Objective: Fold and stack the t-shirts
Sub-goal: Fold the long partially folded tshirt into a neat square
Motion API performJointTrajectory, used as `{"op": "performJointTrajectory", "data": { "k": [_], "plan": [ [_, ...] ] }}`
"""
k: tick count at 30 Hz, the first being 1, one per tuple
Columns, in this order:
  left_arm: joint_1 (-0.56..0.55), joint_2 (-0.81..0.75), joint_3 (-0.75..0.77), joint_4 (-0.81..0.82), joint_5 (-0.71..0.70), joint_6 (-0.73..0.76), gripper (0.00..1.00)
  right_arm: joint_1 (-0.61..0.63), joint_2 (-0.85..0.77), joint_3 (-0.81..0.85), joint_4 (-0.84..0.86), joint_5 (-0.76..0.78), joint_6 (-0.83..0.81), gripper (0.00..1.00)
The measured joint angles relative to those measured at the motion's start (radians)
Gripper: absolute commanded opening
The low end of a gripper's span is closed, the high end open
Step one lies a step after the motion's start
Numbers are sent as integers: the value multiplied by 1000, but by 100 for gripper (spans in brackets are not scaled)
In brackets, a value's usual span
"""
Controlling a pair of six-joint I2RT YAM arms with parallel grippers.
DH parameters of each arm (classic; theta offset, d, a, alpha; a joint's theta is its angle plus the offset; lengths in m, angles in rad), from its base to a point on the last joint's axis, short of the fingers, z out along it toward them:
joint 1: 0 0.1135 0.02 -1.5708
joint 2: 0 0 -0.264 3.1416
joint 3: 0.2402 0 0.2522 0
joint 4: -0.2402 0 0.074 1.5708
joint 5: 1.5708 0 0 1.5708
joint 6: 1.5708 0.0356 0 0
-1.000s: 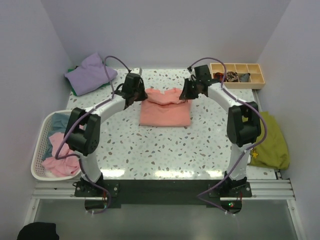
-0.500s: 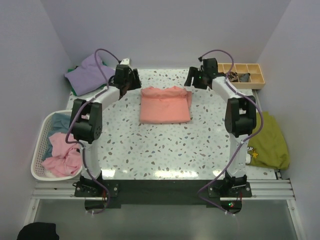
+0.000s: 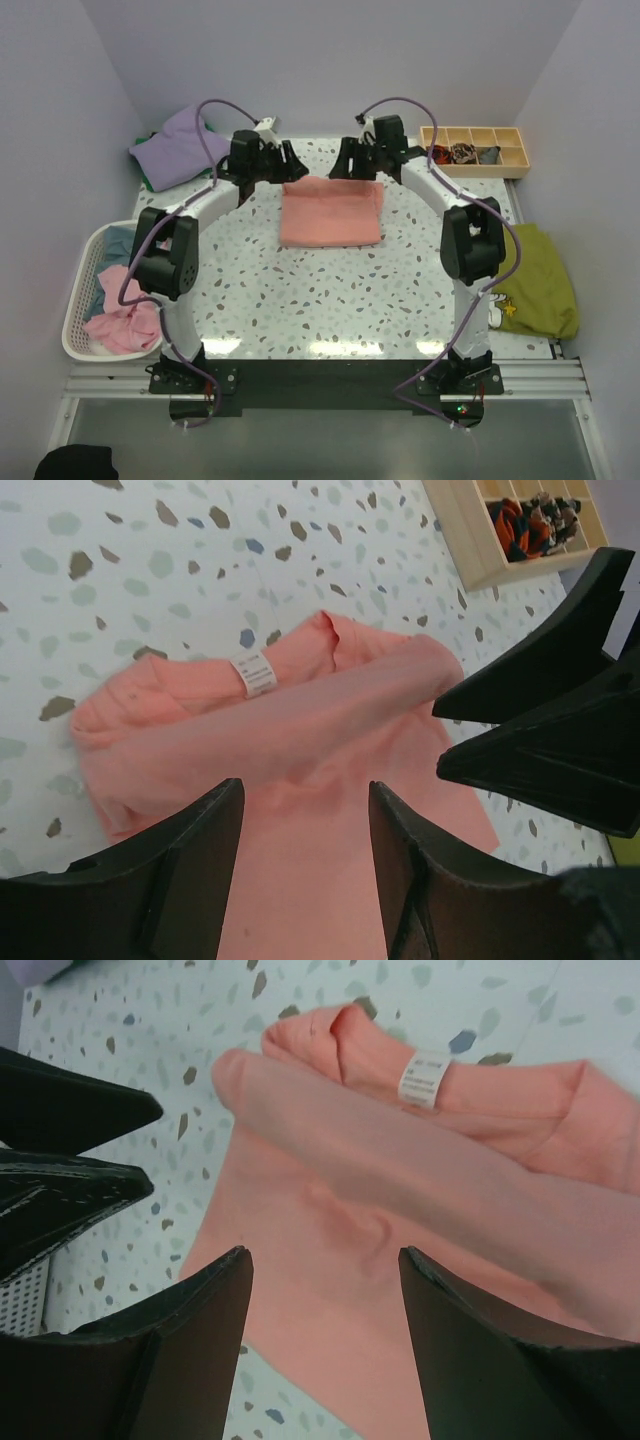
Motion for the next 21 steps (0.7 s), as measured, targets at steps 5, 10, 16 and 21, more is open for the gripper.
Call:
{"op": "performJointTrajectory", "data": {
  "k": [5, 10, 16, 21],
  "plan": [
    [-7, 35, -26, 0, 76, -14, 56, 25, 0, -68, -2, -29, 26, 63],
    [-7, 86, -2, 4, 106, -21, 56, 9, 3, -69, -3, -29, 33, 63],
    [-5, 223, 109, 3, 126, -21, 56, -9, 88, 33, -7, -17, 33, 62],
    [-3, 320, 183, -5, 124, -17, 56, -39, 169, 92, -14, -2, 33, 62]
  ]
}}
